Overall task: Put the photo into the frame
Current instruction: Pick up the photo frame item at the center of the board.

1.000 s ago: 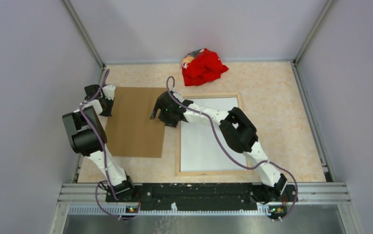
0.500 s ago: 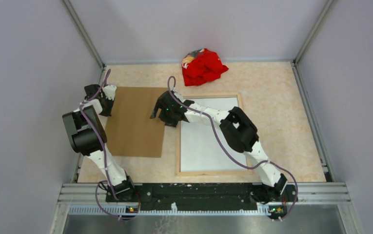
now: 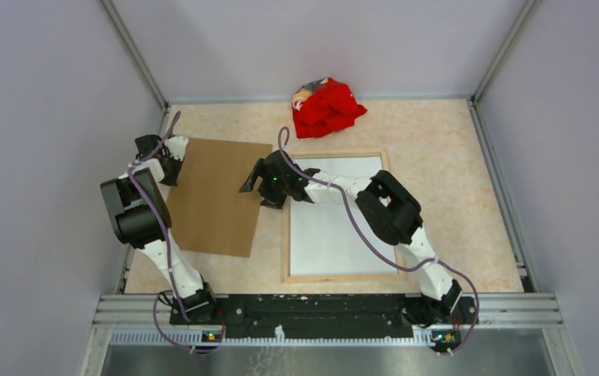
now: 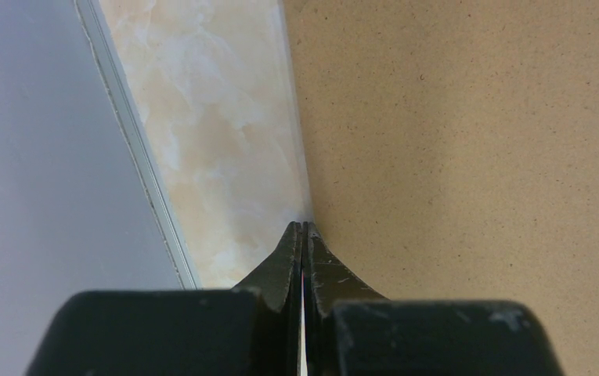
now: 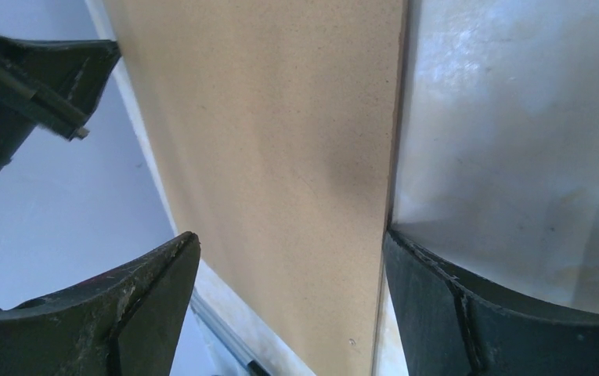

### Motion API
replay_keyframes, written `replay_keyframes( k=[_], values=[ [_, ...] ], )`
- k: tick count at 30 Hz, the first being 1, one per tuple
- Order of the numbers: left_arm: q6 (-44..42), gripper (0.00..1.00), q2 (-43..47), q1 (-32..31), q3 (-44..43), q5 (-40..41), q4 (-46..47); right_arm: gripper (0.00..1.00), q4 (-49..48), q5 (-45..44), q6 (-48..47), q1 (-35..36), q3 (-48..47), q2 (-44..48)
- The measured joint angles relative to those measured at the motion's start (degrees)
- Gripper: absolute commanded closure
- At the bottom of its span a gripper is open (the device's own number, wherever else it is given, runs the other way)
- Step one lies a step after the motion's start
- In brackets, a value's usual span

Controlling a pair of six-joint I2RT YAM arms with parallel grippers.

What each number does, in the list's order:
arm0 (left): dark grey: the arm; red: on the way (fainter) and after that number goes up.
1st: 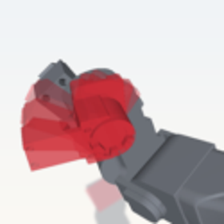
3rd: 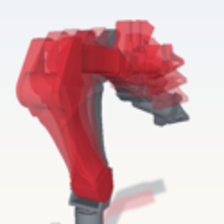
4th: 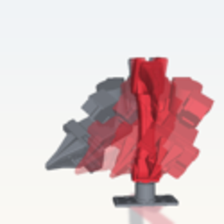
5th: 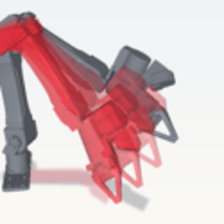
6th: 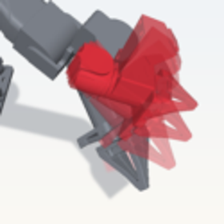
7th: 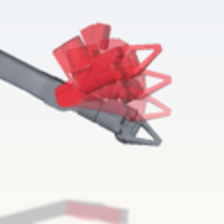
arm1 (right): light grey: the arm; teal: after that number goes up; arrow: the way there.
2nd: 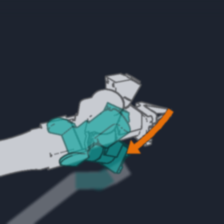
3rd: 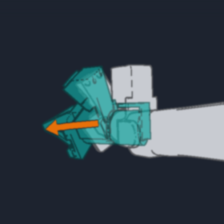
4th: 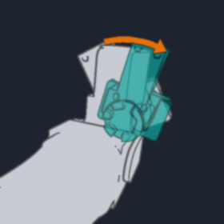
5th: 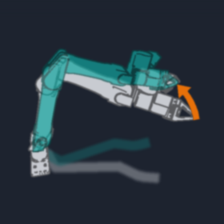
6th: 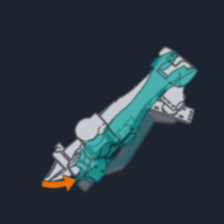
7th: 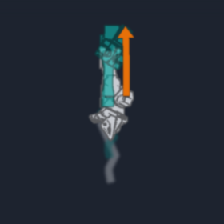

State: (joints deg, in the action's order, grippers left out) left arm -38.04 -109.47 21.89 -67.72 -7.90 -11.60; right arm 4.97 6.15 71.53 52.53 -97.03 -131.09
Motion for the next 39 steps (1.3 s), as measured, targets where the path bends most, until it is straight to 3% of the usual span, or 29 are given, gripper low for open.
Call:
replay_keyframes(
  k=[15, 24, 32, 34, 39],
  values=[
    [-2.4, 1.00, 0.2, -1.0, 0.6, 0.7, 0.0, 0.15, -13.1, 1.4, 2.3, 0.3, 10.1, 10.7],
    [-2.1, 1.00, 2.2, -8.5, 1.4, -2.4, -4.3, 0.15, -20.8, -1.3, 4.2, 0.9, 17.9, 19.3],
    [-0.8, 1.00, 3.0, -13.2, 1.5, -5.6, -7.6, 0.16, -21.1, -3.9, 5.6, 0.6, 27.9, 25.1],
    [-0.6, 1.00, 3.1, -13.4, 1.5, -5.8, -7.9, 0.24, -20.5, -4.4, 5.7, 0.5, 29.6, 26.2],
    [0.0, 1.00, 3.2, -13.7, 1.5, -6.0, -8.4, 0.57, -17.4, -7.1, 4.8, 0.2, 32.4, 30.4]
  ],
)
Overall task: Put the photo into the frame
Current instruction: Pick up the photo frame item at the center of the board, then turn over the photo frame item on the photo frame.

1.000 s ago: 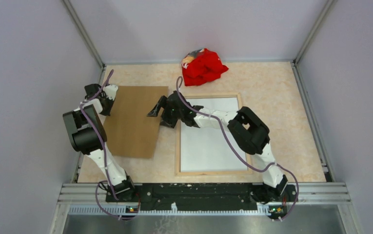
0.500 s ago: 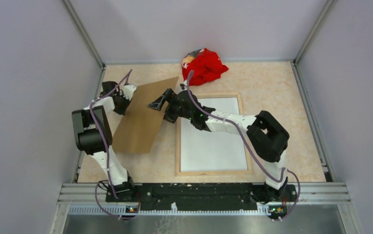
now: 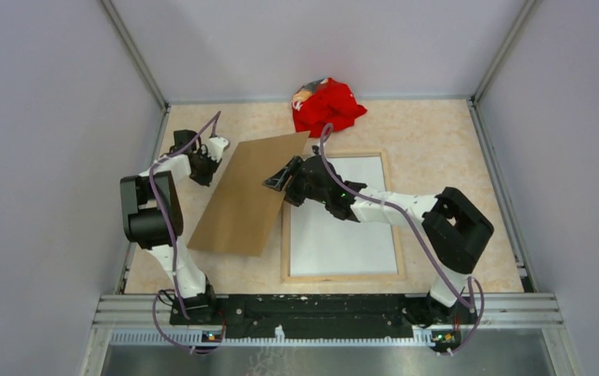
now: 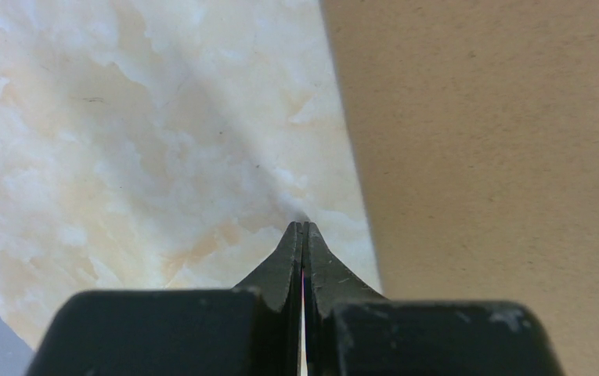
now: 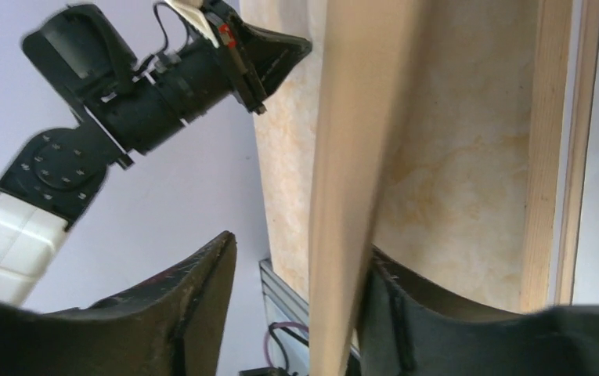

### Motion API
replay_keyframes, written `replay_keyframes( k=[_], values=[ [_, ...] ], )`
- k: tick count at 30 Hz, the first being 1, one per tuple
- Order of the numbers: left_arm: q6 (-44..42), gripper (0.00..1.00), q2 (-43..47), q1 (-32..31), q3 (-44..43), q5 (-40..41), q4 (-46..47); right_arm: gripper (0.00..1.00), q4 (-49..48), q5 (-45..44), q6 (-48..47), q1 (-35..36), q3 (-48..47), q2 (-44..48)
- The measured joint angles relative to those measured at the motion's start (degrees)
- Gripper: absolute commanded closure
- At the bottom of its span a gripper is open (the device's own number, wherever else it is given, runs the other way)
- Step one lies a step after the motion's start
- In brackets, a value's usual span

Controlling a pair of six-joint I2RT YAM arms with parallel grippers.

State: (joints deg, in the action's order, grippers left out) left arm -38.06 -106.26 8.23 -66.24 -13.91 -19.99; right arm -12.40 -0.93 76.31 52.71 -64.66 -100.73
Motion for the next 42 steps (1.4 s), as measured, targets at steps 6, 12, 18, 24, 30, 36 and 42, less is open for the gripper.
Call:
replay_keyframes(
  k=[6, 12, 18, 24, 30, 36, 42],
  values=[
    [0.7, 0.65, 0.2, -0.1, -0.2, -0.4, -0.7, 1.00, 2.1, -1.8, -1.1, 0.0, 0.1, 2.3],
    [2.1, 0.01, 3.5, 0.0, -2.2, -1.4, -8.6, 1.00, 7.0, -2.6, -1.5, -0.5, -0.5, 2.5],
    [3.0, 0.01, 16.0, -1.3, -8.9, -7.5, -16.9, 1.00, 11.0, -1.4, -3.3, -1.8, -5.3, 2.5],
    [0.1, 0.01, 33.9, -1.4, -11.5, -16.0, -16.5, 1.00, 13.3, 2.7, -4.1, -5.9, -13.3, 2.5],
    [-9.8, 0.01, 47.3, -1.4, -8.3, -30.2, -21.6, 1.00, 12.8, 5.5, -1.5, -13.2, -14.6, 5.0],
    [-23.7, 0.01, 60.3, -1.4, 0.5, -36.5, -26.9, 1.00, 15.5, 5.6, 1.2, -19.2, -14.6, 9.3],
    [-34.1, 0.01, 63.6, -1.4, 6.1, -40.6, -27.0, 1.00, 16.9, 7.4, 5.1, -21.0, -14.6, 12.9]
  ],
)
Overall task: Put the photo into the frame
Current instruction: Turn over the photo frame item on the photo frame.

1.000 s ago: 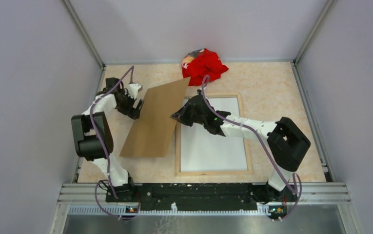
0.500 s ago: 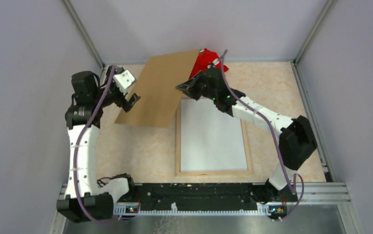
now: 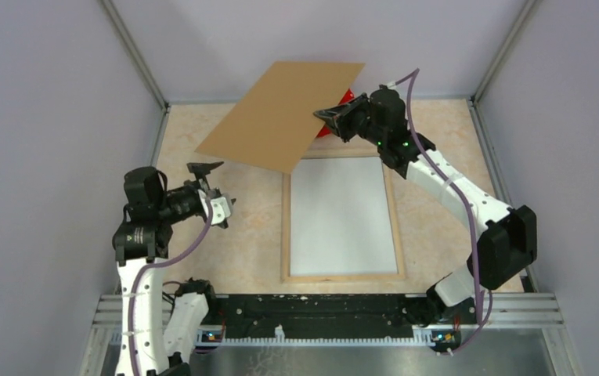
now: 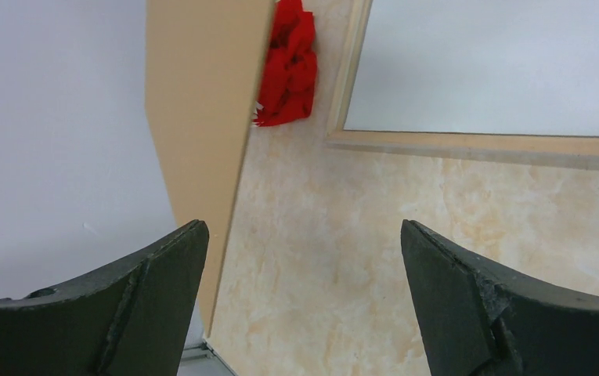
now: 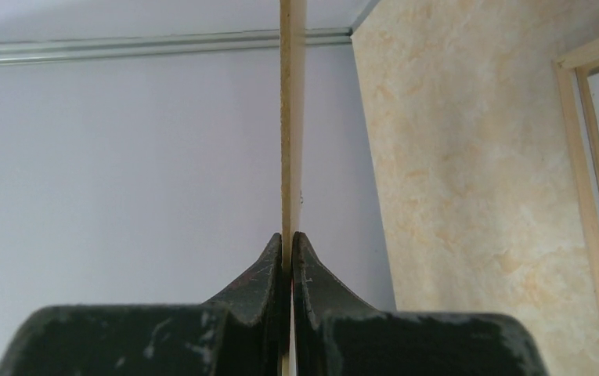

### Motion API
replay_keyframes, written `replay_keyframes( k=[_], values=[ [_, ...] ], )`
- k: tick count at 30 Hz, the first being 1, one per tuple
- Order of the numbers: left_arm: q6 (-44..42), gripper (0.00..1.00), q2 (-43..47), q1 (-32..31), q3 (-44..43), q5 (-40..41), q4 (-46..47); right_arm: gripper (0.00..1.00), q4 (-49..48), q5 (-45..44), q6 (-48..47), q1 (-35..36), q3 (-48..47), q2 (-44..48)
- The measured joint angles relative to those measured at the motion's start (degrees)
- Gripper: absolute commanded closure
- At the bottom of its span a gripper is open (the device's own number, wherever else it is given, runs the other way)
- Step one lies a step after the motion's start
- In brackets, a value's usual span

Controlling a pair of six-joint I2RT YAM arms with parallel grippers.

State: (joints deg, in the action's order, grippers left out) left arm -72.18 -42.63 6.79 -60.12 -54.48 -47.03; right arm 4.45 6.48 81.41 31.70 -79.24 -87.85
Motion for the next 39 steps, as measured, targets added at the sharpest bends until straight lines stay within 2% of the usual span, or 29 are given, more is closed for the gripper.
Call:
replay_keyframes(
  k=[7, 10, 15, 17, 20, 22, 29, 30, 31, 33, 36, 39],
  values=[
    [-4.3, 0.07, 5.4, -0.2, 12.9, -1.6, 13.9, 1.00, 2.1, 1.4, 3.0, 1.4, 0.0, 1.3],
    [-4.3, 0.13, 5.8, -0.4, 13.2, -1.9, 19.2, 1.00, 2.7, 1.2, 4.1, 2.2, 0.0, 1.3],
    [-2.3, 0.13, 6.5, -1.1, 15.3, -1.9, 30.5, 1.00, 3.8, 1.5, 4.3, 4.5, -0.4, 1.3],
    [-2.4, 0.15, 6.8, -1.2, 15.9, -2.0, 31.9, 1.00, 3.8, 1.9, 4.4, 5.3, -0.4, 1.2],
    [-3.7, 0.22, 6.6, -1.3, 15.9, -2.4, 32.0, 1.00, 3.8, 2.2, 4.8, 6.1, -0.4, 1.1],
    [-4.5, 0.31, 6.0, -1.4, 15.9, -2.5, 32.0, 1.00, 3.8, 2.3, 4.9, 6.5, -0.4, 1.1],
    [-8.9, 0.95, 0.7, -2.2, 13.2, -1.5, 28.3, 1.00, 4.1, 2.3, 4.4, 7.0, -0.4, 1.0],
    [-9.5, 1.00, -0.2, -2.3, 12.0, -1.3, 27.6, 1.00, 4.2, 2.3, 4.3, 6.9, -0.4, 1.0],
    [-10.1, 1.00, -0.9, -2.3, 11.0, -1.1, 27.3, 0.98, 4.2, 2.3, 4.0, 6.8, -0.4, 1.0],
    [-10.4, 1.00, -1.3, -2.3, 9.6, -0.7, 27.3, 0.85, 5.2, 3.0, 3.2, 6.7, -0.8, 0.9],
    [-8.4, 1.00, -0.6, -2.3, 9.5, 0.1, 29.0, 0.53, 7.3, 5.1, -2.7, 6.4, -4.4, -0.2],
    [-6.8, 1.00, -0.5, -2.4, 9.5, 0.8, 30.9, 0.33, 11.4, 10.9, -12.7, 5.4, -8.8, -0.6]
  ],
)
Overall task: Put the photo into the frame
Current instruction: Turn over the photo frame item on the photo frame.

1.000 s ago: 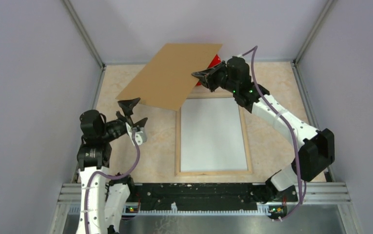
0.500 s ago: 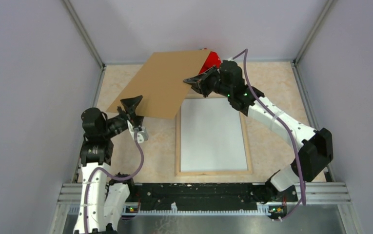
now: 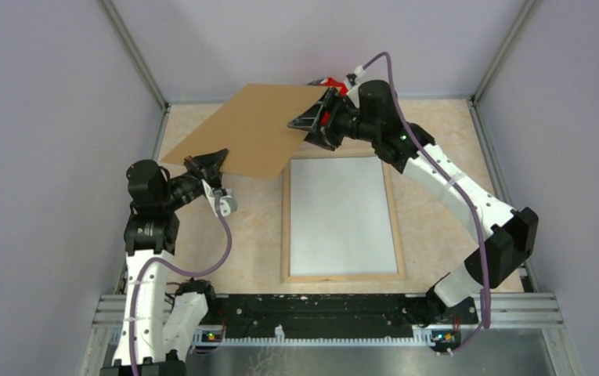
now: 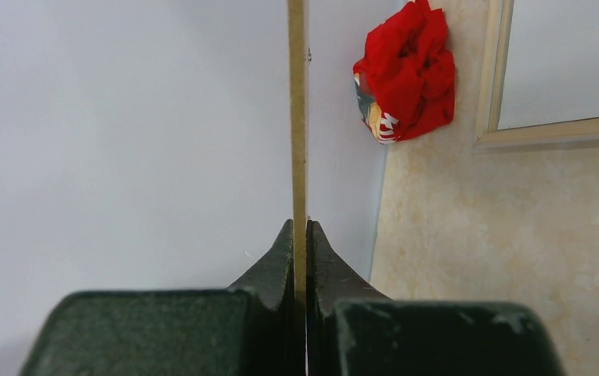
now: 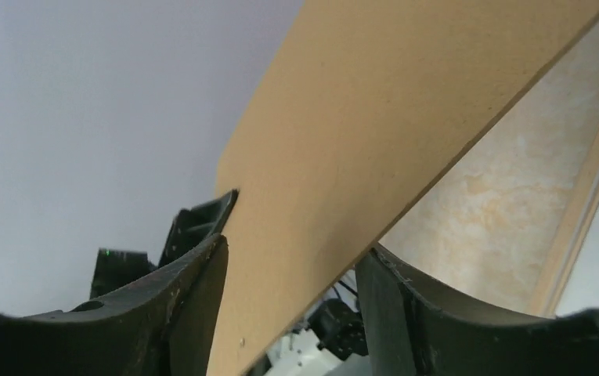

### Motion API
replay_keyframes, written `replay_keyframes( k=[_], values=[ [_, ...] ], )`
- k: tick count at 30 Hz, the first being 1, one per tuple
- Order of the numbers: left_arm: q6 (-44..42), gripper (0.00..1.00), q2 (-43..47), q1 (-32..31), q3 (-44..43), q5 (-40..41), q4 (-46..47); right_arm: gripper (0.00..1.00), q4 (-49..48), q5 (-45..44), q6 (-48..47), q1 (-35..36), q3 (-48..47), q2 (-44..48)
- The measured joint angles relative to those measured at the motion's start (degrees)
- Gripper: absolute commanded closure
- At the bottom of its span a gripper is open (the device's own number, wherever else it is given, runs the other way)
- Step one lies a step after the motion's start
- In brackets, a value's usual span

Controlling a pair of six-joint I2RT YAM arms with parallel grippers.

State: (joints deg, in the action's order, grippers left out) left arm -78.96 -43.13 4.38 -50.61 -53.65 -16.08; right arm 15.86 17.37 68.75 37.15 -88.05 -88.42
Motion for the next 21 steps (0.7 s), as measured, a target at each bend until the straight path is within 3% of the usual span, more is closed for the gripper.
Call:
replay_keyframes(
  k=[4, 8, 11, 16, 21],
  values=[
    [0.4, 1.00, -0.9, 0.0, -2.0, 1.1, -2.1, 0.27, 8.0, 7.4, -15.5, -3.4, -5.0, 0.9],
    [0.8, 1.00, -2.8, 0.0, -7.3, 1.2, -7.2, 0.26, 17.1, 7.2, -34.4, -7.1, -4.4, 7.0],
    [0.7, 1.00, -4.7, 0.0, -13.1, 0.4, -13.1, 0.17, 16.2, 5.2, -49.2, -6.5, 4.3, 18.6],
    [-2.9, 1.00, -9.0, 0.0, -24.0, -3.0, -26.1, 0.20, 10.6, 7.5, -71.9, -5.0, 16.9, 39.8],
    [-8.6, 1.00, -11.8, 0.0, -29.7, -5.9, -39.1, 0.21, 7.3, 12.3, -86.1, -3.1, 15.4, 39.9]
  ],
)
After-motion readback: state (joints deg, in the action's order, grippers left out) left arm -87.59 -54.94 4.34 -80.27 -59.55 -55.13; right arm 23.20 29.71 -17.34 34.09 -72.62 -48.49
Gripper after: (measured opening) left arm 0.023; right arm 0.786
